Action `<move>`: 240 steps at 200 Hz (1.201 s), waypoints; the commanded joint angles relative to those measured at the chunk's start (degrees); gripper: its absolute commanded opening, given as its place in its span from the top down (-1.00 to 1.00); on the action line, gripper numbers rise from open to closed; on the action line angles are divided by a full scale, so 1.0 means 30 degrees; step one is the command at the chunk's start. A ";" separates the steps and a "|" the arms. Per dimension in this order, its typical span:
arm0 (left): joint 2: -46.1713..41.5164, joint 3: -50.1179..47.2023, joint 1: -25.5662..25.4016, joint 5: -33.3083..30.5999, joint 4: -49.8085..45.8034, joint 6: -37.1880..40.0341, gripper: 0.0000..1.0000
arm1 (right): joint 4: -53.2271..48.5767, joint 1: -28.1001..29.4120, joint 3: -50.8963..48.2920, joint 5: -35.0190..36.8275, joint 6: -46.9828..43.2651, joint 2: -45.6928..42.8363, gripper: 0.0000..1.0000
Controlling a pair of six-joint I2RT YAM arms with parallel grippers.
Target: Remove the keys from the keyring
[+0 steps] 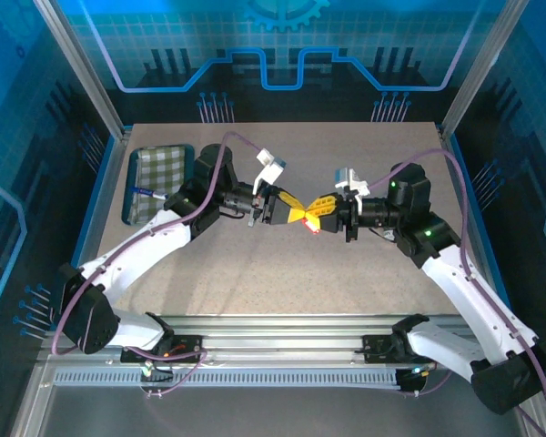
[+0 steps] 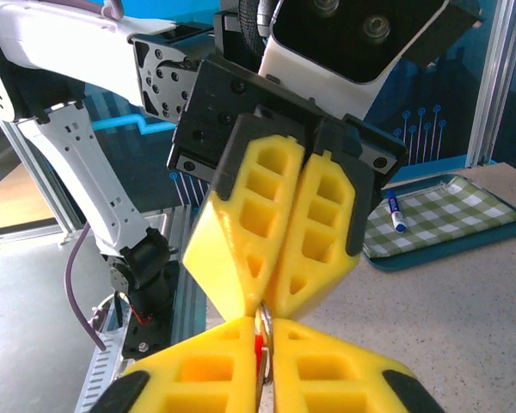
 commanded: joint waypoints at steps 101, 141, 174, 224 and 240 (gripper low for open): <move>-0.1778 -0.3224 -0.0221 -0.3247 0.5866 0.0243 1.00 | 1.0441 -0.2886 -0.4158 0.0484 1.0819 -0.1653 0.20; -0.2299 -0.4296 -0.0419 -0.4916 0.7857 0.0243 1.00 | 1.1230 -0.1014 -0.4791 0.0645 1.0848 -0.1604 0.14; -0.2353 -0.4644 -0.0614 -0.5472 0.8782 0.0069 1.00 | 1.2471 -0.0021 -0.4940 0.0827 1.1456 -0.0920 0.21; -0.2748 -0.5114 -0.0807 -0.6118 0.9297 0.0261 1.00 | 1.2191 0.0709 -0.4657 0.1159 1.1130 -0.0309 0.28; -0.2859 -0.5232 -0.0806 -0.6152 0.9306 0.0301 1.00 | 1.1999 0.0685 -0.4571 0.1222 1.0969 -0.0331 0.43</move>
